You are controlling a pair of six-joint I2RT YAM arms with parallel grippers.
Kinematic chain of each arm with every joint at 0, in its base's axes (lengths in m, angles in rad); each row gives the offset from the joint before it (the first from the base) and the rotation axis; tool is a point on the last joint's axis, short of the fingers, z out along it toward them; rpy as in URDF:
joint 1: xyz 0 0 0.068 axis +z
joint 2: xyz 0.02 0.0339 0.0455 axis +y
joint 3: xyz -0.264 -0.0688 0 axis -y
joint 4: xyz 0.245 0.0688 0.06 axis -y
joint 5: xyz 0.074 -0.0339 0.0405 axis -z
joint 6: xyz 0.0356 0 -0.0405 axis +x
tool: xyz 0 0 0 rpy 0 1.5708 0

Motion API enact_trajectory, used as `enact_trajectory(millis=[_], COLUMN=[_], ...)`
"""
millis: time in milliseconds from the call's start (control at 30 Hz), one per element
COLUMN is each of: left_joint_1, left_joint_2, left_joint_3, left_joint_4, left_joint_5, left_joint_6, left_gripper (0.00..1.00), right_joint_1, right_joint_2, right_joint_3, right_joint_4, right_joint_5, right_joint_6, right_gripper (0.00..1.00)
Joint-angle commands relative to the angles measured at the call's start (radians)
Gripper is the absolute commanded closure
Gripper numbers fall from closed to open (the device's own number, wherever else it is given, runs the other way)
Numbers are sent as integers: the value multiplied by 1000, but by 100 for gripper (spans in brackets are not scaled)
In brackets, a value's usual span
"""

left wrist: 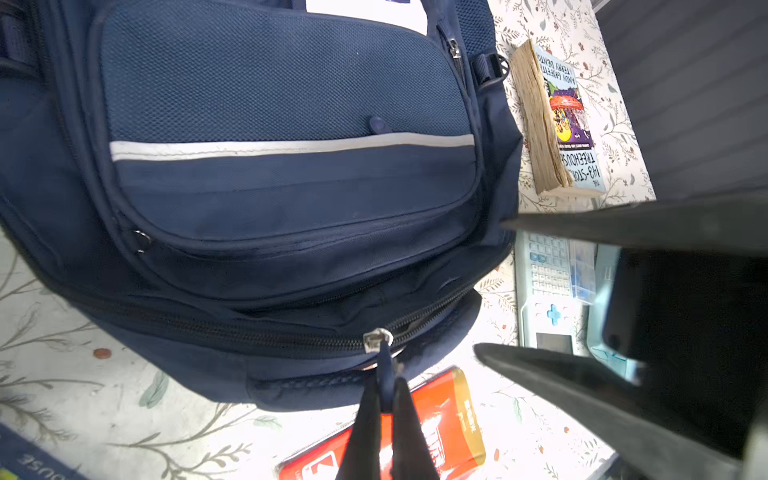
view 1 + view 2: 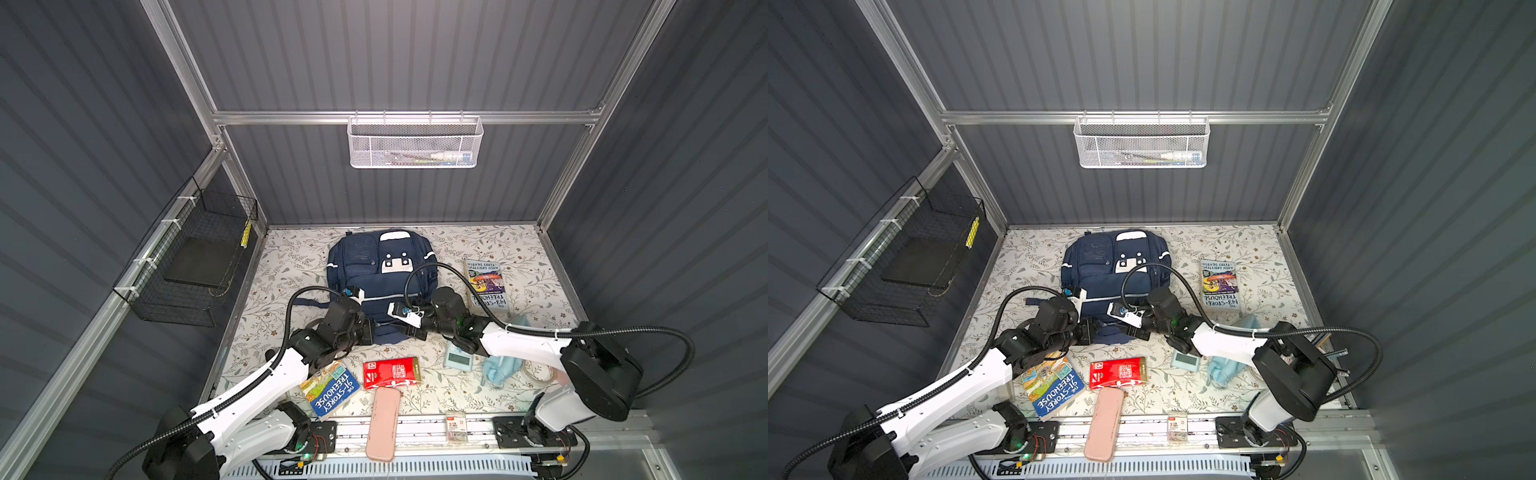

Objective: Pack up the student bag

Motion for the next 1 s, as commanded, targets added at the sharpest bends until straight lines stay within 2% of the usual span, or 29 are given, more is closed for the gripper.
enact_trajectory(millis=[0,100,167,200,300,333,400,533,700,833,900,967], left_joint_1=[-5,-5,-4,-5,-5,-5,-4,21,252,376,459,487], left_joint_2=[-19,-20,-22,-22,-14,-5,23,46,36,22,28,40], left_joint_3=[30,19,19,20,25,20,-15,-75,-133,-100,-109,-101], left_joint_4=[47,64,69,69,49,41,40,32,91,58,97,125], left_joint_5=[-20,-14,-4,-2,-12,-31,-92,-207,-73,-167,-87,-13], left_joint_6=[-10,-20,-28,-28,-18,-11,-3,17,40,113,99,95], left_gripper=[100,100,100,100,100,100,100,100,100,100,100,100], right_joint_1=[2,4,7,10,15,15,10,-66,-109,-173,-238,-282], right_joint_2=[39,72,95,107,116,107,77,14,-25,-42,-34,-21], right_joint_3=[34,62,80,93,118,109,77,77,88,96,100,102], right_joint_4=[-15,-58,-73,-88,-135,-141,-144,-238,-331,-387,-389,-379], right_joint_5=[-82,-94,-97,-94,-74,-67,-64,-210,-231,-307,-355,-357], right_joint_6=[9,11,-2,-15,-33,-48,-92,-91,-154,-168,-146,-131], right_gripper=[45,45,50,58,94,100,100,100,100,100,100,100])
